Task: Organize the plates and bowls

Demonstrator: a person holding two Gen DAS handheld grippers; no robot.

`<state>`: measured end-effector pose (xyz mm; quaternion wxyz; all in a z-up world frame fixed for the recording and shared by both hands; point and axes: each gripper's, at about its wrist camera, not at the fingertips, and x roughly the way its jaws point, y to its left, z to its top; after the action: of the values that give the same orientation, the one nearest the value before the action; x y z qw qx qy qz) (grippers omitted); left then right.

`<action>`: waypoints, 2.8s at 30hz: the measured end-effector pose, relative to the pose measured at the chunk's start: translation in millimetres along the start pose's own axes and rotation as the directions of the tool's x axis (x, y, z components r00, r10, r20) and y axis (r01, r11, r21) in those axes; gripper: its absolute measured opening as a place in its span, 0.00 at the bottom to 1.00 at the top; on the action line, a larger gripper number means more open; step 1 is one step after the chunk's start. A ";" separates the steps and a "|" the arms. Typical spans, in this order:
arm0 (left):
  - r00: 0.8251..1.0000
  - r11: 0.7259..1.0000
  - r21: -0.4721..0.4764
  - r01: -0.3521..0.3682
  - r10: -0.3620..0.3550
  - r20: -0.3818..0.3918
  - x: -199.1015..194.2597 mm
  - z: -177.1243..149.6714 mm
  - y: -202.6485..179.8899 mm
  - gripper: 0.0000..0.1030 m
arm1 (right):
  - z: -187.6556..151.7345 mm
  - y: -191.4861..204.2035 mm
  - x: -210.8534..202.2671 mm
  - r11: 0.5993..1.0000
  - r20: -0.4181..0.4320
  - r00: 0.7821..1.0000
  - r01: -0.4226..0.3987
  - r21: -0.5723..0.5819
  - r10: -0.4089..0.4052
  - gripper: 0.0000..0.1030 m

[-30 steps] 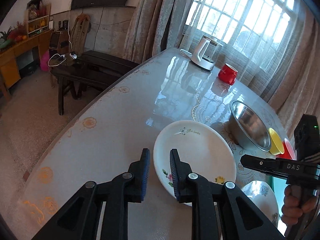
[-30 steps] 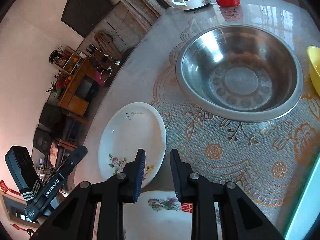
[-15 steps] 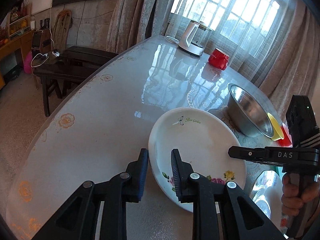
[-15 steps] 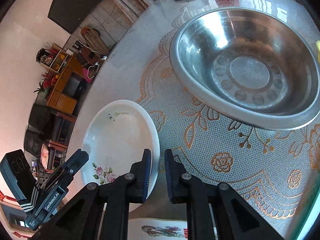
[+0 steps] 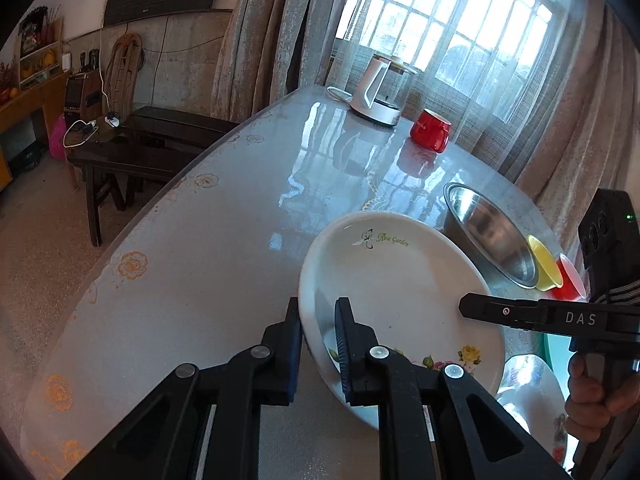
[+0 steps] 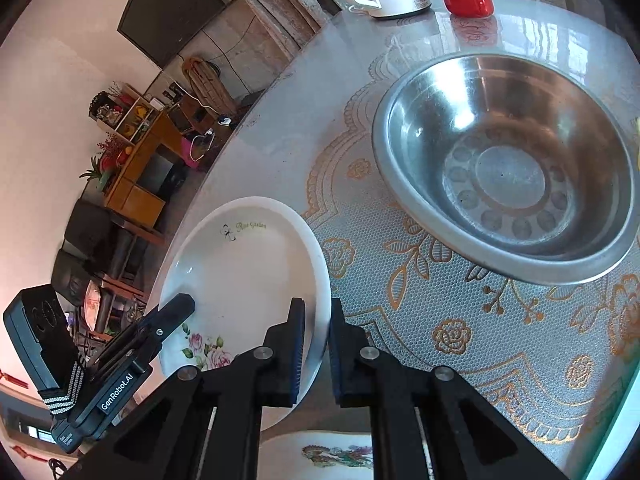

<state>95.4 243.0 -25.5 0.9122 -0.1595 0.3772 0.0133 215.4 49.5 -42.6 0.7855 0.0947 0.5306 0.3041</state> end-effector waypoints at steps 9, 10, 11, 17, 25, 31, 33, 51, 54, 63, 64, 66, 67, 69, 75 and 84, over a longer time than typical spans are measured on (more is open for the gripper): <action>0.993 0.986 0.129 0.105 -0.110 0.036 -28.2 11.8 -75.4 0.15 | -26.2 -36.3 -82.1 0.999 0.126 0.991 -0.040 0.032 0.035 0.11; 0.992 0.981 0.153 0.117 -0.123 0.029 -27.7 11.2 -88.8 0.15 | -31.6 -43.4 -92.0 0.998 0.141 0.990 -0.037 0.045 0.030 0.11; 0.991 0.976 0.177 0.129 -0.135 0.021 -26.8 9.7 -101.6 0.15 | -37.3 -51.9 -101.8 0.998 0.155 0.988 -0.035 0.061 0.026 0.11; 0.979 0.931 0.303 0.202 -0.194 -0.057 -11.7 -8.4 -186.1 0.15 | -76.0 -109.0 -155.2 0.985 0.225 0.973 0.011 0.173 -0.051 0.11; 0.960 0.877 0.398 0.269 -0.210 -0.186 26.4 -42.3 -279.6 0.15 | -124.0 -187.8 -201.2 0.935 0.242 0.955 0.082 0.345 -0.172 0.11; 0.953 0.865 0.431 0.258 -0.153 -0.263 57.9 -65.2 -321.2 0.15 | -142.2 -228.8 -214.1 0.899 0.204 0.949 0.139 0.415 -0.241 0.11; 0.950 0.862 0.437 0.255 -0.139 -0.280 64.5 -71.1 -326.2 0.15 | -143.7 -240.1 -214.0 0.891 0.190 0.949 0.150 0.429 -0.251 0.11; 0.952 0.865 0.468 0.183 -0.037 -0.304 80.7 -86.1 -337.2 0.19 | -141.4 -240.7 -210.6 0.884 0.154 0.901 0.345 0.317 -0.407 0.12; 0.953 0.862 0.475 0.177 -0.030 -0.301 80.7 -87.0 -340.0 0.19 | -140.8 -234.6 -211.3 0.871 0.157 0.878 0.395 0.292 -0.451 0.12; 0.958 0.868 0.460 0.185 -0.054 -0.282 72.1 -84.3 -336.8 0.25 | -143.1 -236.3 -212.5 0.862 0.163 0.876 0.385 0.330 -0.454 0.13; 0.959 0.870 0.458 0.183 -0.056 -0.277 70.4 -83.4 -335.6 0.27 | -143.7 -235.9 -213.4 0.861 0.168 0.875 0.382 0.335 -0.453 0.14; 0.964 0.870 0.462 0.171 -0.051 -0.262 67.2 -81.4 -333.2 0.27 | -144.6 -233.6 -214.7 0.864 0.180 0.875 0.374 0.338 -0.449 0.19; 0.966 0.872 0.460 0.167 -0.050 -0.255 65.4 -80.5 -331.7 0.28 | -144.7 -232.1 -215.1 0.863 0.185 0.873 0.375 0.339 -0.452 0.21; 0.967 0.876 0.453 0.166 -0.055 -0.247 61.2 -78.2 -327.4 0.28 | -145.0 -228.5 -215.1 0.859 0.189 0.866 0.385 0.336 -0.462 0.23; 0.978 0.888 0.437 0.142 -0.057 -0.202 45.6 -74.4 -315.9 0.30 | -145.1 -222.4 -214.7 0.848 0.202 0.848 0.409 0.338 -0.489 0.27; 0.986 0.910 0.398 0.118 -0.060 -0.156 28.7 -67.2 -297.6 0.33 | -145.6 -212.4 -217.9 0.824 0.238 0.807 0.451 0.344 -0.541 0.31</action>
<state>113.0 -62.3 -6.5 0.8964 0.0156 0.4271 -0.1180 110.9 -271.1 -34.7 0.8935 0.1065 0.4362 -0.0089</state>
